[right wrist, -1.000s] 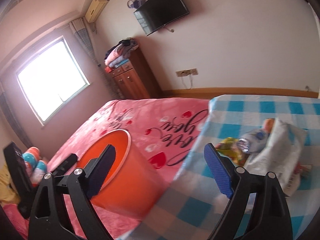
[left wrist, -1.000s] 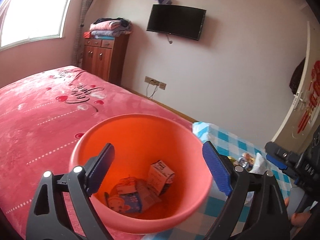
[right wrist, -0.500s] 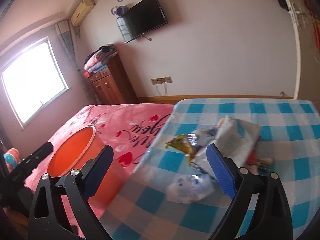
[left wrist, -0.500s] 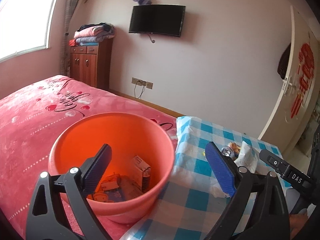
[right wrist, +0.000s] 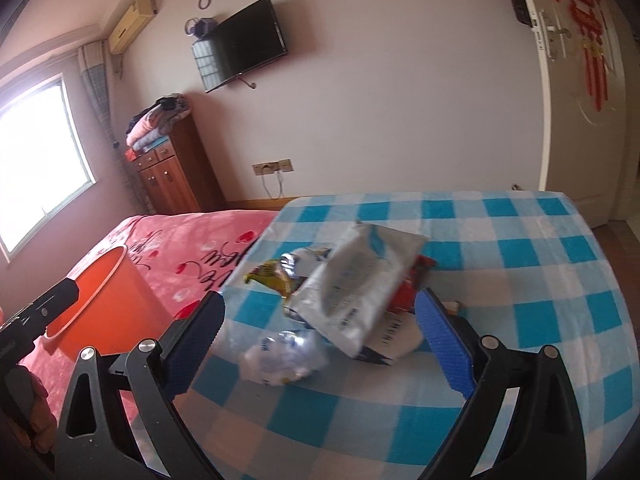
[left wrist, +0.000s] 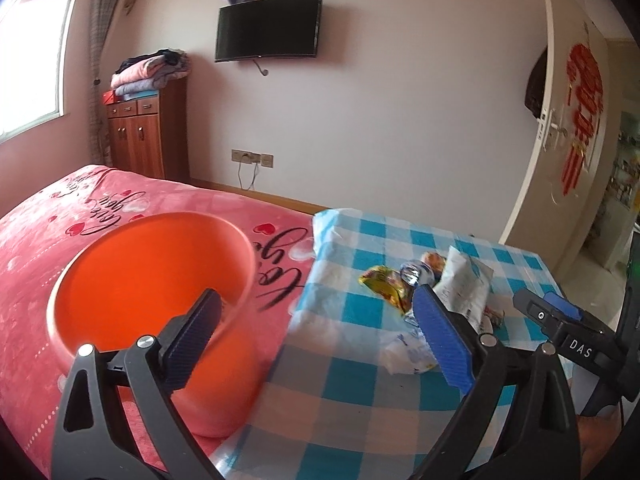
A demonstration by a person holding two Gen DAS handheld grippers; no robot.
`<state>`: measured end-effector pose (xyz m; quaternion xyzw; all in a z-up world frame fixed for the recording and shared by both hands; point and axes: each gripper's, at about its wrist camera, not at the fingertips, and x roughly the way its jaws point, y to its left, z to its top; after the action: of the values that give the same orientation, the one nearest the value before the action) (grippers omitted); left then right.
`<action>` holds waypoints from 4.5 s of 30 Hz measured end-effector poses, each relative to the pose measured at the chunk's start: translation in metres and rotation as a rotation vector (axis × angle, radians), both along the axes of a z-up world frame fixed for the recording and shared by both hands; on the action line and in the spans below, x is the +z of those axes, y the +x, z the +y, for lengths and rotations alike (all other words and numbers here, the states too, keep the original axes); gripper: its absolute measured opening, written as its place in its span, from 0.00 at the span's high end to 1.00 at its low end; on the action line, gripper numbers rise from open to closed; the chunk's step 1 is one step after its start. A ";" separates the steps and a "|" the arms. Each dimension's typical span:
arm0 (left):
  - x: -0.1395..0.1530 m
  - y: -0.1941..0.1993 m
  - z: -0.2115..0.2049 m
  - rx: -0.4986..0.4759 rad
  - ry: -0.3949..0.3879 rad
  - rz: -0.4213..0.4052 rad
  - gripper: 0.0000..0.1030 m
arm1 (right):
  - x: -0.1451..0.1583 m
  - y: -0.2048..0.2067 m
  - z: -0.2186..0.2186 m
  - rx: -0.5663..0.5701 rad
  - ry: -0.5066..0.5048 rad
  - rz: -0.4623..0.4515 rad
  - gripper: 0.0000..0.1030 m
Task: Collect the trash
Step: 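Return both tools to the table over the remaining trash, then grasp the white wipes packet with the left tool, then grasp the red snack bag with the right tool while the left tool holds the wipes packet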
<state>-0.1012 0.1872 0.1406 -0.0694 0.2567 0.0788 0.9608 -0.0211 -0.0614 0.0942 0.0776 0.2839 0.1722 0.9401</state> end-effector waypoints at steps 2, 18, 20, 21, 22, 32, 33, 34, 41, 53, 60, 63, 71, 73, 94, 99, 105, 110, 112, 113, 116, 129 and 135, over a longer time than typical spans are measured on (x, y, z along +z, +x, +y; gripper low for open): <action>-0.004 0.002 -0.008 -0.014 0.008 0.004 0.06 | -0.003 -0.001 -0.008 -0.015 -0.005 -0.001 0.08; -0.029 0.020 -0.057 -0.085 0.067 0.066 0.06 | -0.029 0.003 -0.053 -0.092 -0.014 0.012 0.08; -0.032 0.022 -0.063 -0.096 0.076 0.072 0.06 | -0.032 0.005 -0.059 -0.101 -0.008 0.018 0.08; -0.033 0.022 -0.066 -0.100 0.080 0.074 0.06 | -0.034 0.006 -0.061 -0.104 -0.006 0.020 0.08; -0.034 0.024 -0.069 -0.107 0.085 0.077 0.06 | -0.035 0.006 -0.064 -0.108 -0.005 0.022 0.08; -0.046 0.043 -0.104 -0.199 0.119 0.105 0.06 | -0.052 0.014 -0.095 -0.152 0.007 0.050 0.08; -0.047 0.046 -0.108 -0.211 0.122 0.112 0.06 | -0.053 0.014 -0.098 -0.155 0.007 0.053 0.08; -0.049 0.050 -0.113 -0.232 0.126 0.120 0.06 | -0.055 0.015 -0.102 -0.160 0.008 0.056 0.08; -0.061 0.086 -0.148 -0.378 0.177 0.176 0.06 | -0.063 0.023 -0.125 -0.189 0.036 0.087 0.08; -0.081 0.164 -0.179 -0.513 0.254 0.280 0.06 | -0.074 0.033 -0.146 -0.199 0.091 0.141 0.08; -0.093 0.193 -0.184 -0.536 0.270 0.330 0.06 | -0.073 0.035 -0.154 -0.193 0.116 0.139 0.08; -0.097 0.203 -0.182 -0.520 0.249 0.349 0.06 | -0.074 0.036 -0.158 -0.196 0.126 0.143 0.08; -0.103 0.211 -0.179 -0.486 0.143 0.355 0.23 | -0.078 0.038 -0.169 -0.207 0.153 0.162 0.08; -0.102 0.209 -0.182 -0.479 0.134 0.354 0.25 | -0.078 0.038 -0.170 -0.206 0.155 0.164 0.08; -0.089 0.139 -0.189 -0.479 -0.124 0.296 0.33 | -0.076 0.038 -0.165 -0.169 0.156 0.185 0.08; -0.076 0.125 -0.159 -0.431 -0.155 0.250 0.33 | -0.075 0.044 -0.147 -0.108 0.186 0.220 0.08; -0.069 0.114 -0.124 -0.372 -0.162 0.224 0.33 | -0.071 0.061 -0.122 -0.050 0.227 0.268 0.08; -0.064 0.105 -0.099 -0.332 -0.161 0.192 0.33 | -0.065 0.088 -0.101 -0.027 0.215 0.283 0.08; -0.063 0.101 -0.091 -0.318 -0.156 0.178 0.33 | -0.065 0.101 -0.091 -0.016 0.209 0.292 0.08; -0.063 0.099 -0.088 -0.313 -0.156 0.176 0.33 | -0.066 0.106 -0.086 -0.011 0.203 0.297 0.08; -0.065 0.096 -0.077 -0.294 -0.153 0.170 0.33 | -0.071 0.125 -0.072 0.003 0.209 0.332 0.08; -0.077 0.092 -0.055 -0.279 -0.171 0.176 0.33 | -0.090 0.165 -0.036 -0.045 0.083 0.396 0.29; -0.084 0.092 -0.055 -0.290 -0.184 0.189 0.33 | -0.091 0.164 -0.038 -0.057 0.076 0.376 0.44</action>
<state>-0.0091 0.1326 0.0565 -0.1115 0.3590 -0.0782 0.9234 0.1427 -0.0991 0.0035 0.1520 0.4454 0.1385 0.8714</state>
